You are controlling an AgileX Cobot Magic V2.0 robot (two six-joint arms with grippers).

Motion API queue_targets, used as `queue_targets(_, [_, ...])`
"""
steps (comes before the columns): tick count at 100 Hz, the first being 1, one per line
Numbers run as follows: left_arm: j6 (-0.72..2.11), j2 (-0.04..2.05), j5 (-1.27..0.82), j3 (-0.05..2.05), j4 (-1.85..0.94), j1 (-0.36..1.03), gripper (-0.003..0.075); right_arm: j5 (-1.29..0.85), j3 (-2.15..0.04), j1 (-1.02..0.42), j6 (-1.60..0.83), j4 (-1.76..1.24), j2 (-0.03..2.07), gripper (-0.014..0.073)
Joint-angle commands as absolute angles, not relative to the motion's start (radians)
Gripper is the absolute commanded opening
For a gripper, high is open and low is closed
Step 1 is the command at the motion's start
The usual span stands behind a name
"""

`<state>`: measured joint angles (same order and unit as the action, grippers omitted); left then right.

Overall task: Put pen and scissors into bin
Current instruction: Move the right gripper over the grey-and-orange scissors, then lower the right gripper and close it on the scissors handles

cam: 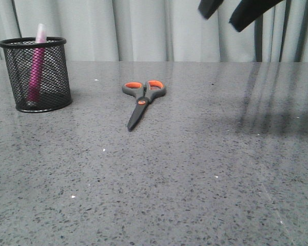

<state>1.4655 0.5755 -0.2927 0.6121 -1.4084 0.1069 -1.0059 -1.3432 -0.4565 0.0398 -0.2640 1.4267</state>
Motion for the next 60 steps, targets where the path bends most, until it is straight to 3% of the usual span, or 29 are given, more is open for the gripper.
queue_targets(1, [1.455, 0.578, -0.278, 0.639, -1.439, 0.103, -0.0022, -1.018, -1.451, -0.522, 0.155, -0.124, 1.473, 0.0307])
queue_targets(60, [1.455, 0.578, -0.280, 0.639, -1.458, 0.103, -0.0022, -1.249, -2.003, -0.564, 0.284, -0.088, 1.970, 0.0307])
